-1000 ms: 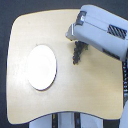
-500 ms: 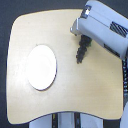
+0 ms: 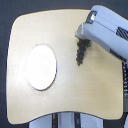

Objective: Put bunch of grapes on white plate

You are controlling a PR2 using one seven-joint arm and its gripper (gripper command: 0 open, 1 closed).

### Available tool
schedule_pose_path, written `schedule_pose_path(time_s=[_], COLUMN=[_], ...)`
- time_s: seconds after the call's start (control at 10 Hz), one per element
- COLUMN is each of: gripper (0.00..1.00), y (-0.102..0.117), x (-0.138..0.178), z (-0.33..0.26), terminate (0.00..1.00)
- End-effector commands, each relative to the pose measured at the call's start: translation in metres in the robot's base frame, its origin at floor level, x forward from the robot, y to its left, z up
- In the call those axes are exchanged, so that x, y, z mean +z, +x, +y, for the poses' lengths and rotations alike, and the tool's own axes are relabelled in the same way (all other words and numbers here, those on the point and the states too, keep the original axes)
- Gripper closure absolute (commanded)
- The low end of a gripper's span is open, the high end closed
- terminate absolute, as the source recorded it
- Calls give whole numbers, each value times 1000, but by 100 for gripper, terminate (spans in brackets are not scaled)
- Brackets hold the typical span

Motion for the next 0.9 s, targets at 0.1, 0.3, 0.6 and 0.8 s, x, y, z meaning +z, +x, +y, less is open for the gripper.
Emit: schedule_pose_path(time_s=[0.1,0.3,0.6,0.8], gripper=[0,0,0,0], y=[-14,-9,-8,-16], x=[-11,-16,-17,-13], z=[15,22,33,40], terminate=[0,0,0,0])
